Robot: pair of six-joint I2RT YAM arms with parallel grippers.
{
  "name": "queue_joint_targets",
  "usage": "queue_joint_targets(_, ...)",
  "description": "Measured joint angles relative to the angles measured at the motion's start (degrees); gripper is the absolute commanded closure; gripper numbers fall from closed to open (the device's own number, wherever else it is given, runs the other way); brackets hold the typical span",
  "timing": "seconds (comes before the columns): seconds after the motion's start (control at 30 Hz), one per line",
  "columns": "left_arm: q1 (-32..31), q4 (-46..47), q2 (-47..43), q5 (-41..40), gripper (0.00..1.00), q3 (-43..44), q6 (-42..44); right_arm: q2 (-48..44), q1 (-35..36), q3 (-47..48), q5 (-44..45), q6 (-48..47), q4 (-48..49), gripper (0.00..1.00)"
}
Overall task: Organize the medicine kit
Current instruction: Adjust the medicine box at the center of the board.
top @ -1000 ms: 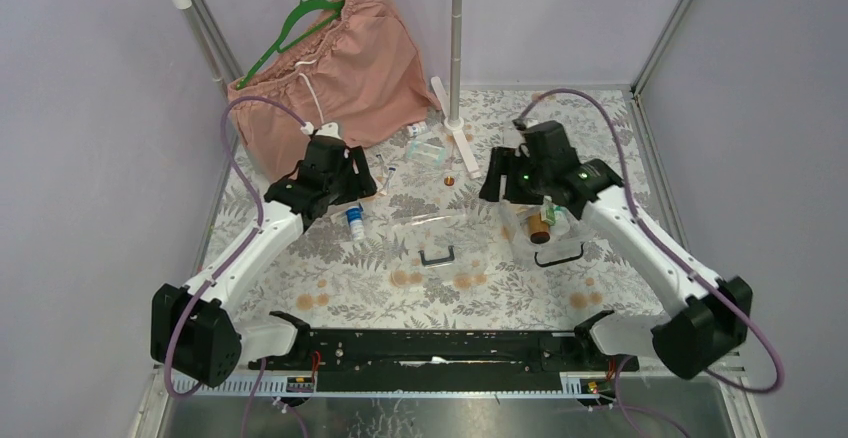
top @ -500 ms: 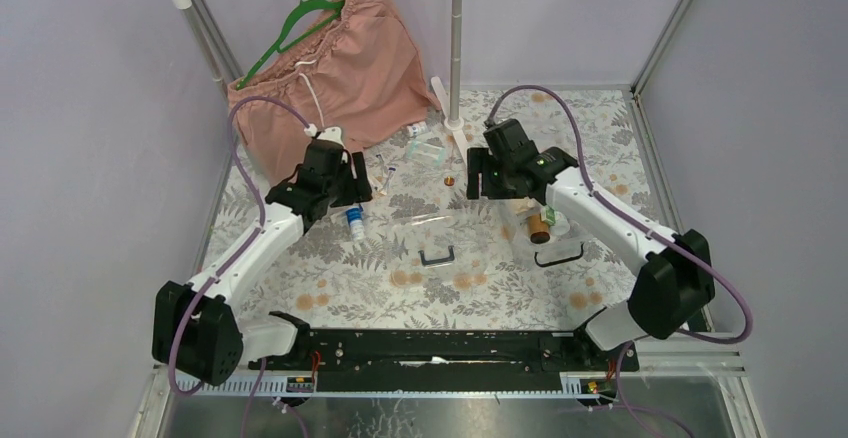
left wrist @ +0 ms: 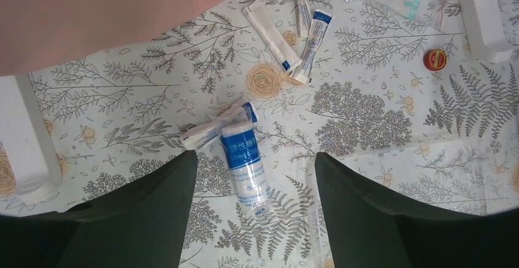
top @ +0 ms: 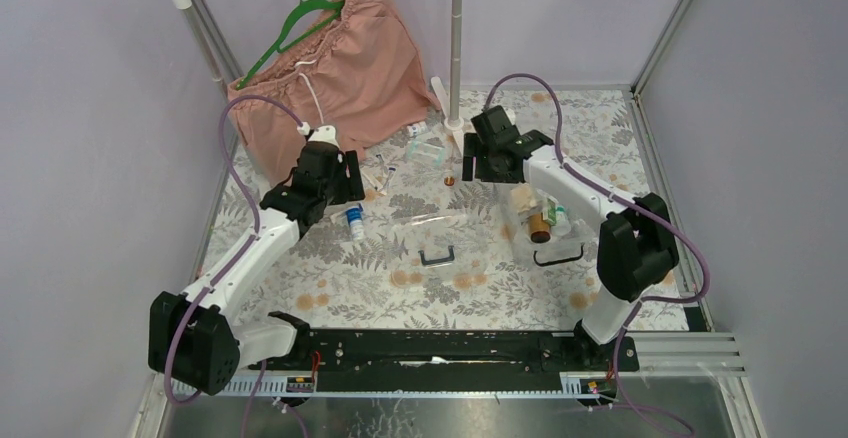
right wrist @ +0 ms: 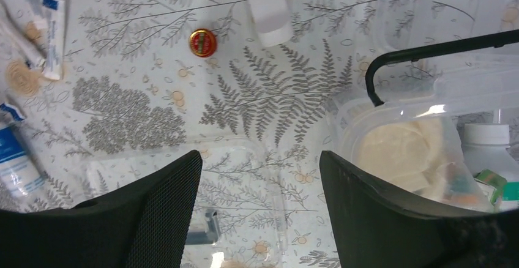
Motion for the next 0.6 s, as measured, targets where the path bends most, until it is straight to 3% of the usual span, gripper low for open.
queue_joint_targets(0.3,0.2,0.0,1.3,-0.3,0.22,-0.1,0.0,-1.7,-4.3,-6.1,2.9,1.2,-0.2,0.2)
queue_joint_targets(0.6,0.2,0.0,2.5,-0.1,0.21,0.0,-1.2,-9.1,-7.8,-8.9,5.9,1.1,-2.5,0.19)
